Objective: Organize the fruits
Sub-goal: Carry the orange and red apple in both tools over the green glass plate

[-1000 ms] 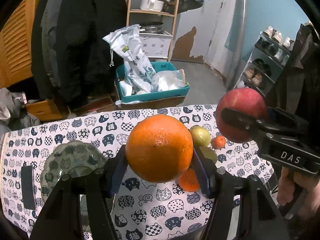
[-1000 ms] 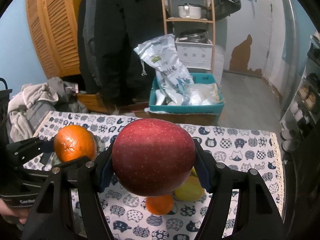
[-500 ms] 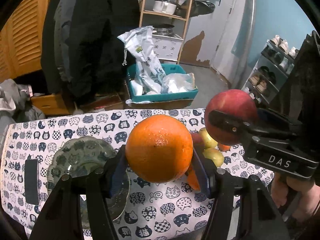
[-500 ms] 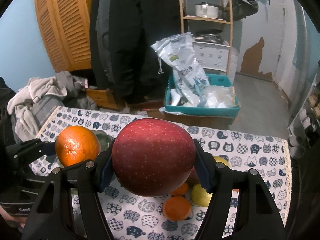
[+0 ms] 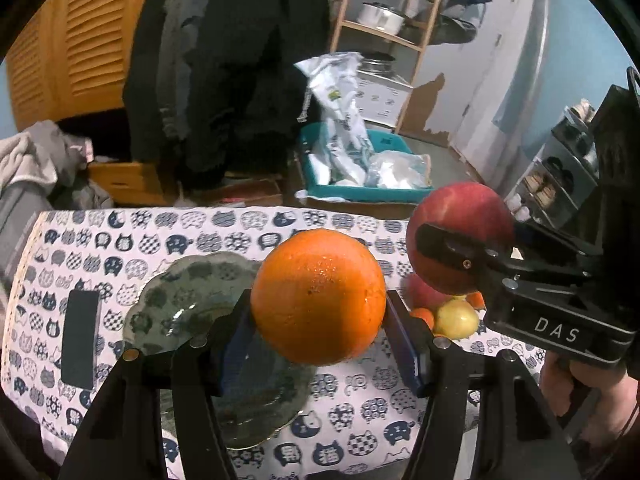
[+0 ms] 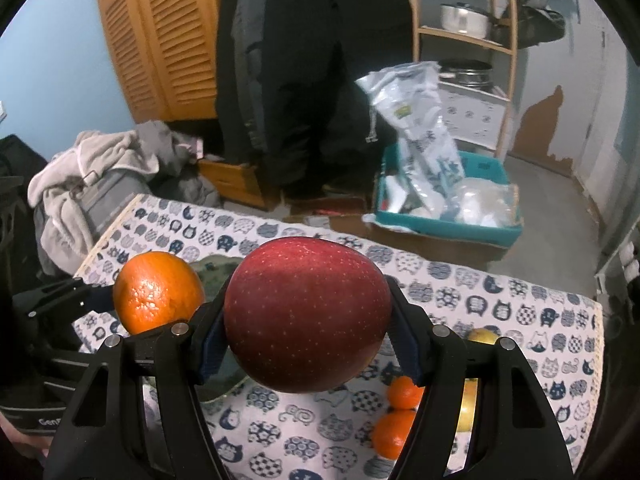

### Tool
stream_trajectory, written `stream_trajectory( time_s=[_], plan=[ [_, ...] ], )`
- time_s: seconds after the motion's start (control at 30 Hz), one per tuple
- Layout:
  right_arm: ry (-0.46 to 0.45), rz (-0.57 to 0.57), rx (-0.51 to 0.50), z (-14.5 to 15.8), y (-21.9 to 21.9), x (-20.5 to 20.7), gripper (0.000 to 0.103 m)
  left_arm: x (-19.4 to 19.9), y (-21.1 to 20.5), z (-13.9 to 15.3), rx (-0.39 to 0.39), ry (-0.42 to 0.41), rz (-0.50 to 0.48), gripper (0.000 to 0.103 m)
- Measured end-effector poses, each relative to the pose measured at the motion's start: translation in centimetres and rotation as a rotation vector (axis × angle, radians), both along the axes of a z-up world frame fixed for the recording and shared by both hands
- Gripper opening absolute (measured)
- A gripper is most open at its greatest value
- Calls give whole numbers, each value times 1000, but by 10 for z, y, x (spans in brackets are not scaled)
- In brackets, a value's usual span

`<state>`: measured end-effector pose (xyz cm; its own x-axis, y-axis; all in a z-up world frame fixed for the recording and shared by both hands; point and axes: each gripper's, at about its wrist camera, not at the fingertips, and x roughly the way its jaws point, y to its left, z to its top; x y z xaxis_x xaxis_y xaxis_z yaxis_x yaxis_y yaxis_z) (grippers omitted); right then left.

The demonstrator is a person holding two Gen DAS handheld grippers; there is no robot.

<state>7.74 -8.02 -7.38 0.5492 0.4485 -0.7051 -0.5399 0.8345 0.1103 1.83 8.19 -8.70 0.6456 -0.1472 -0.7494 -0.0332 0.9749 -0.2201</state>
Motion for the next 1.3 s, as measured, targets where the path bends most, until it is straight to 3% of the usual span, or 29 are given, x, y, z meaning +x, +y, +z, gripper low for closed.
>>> stream_trajectory(
  time_s=[0.63,1.0,1.3],
  plan=[
    [105,112,-15,-33,85,12,70,-7,77,-48,2,107,156,64],
    [224,150,-88,-92,123,21,70,-4,104,-105,5,246,216,64],
    [341,171,-147,-139,133,20,70,-3,105,-133,13,328,216,64]
  ],
)
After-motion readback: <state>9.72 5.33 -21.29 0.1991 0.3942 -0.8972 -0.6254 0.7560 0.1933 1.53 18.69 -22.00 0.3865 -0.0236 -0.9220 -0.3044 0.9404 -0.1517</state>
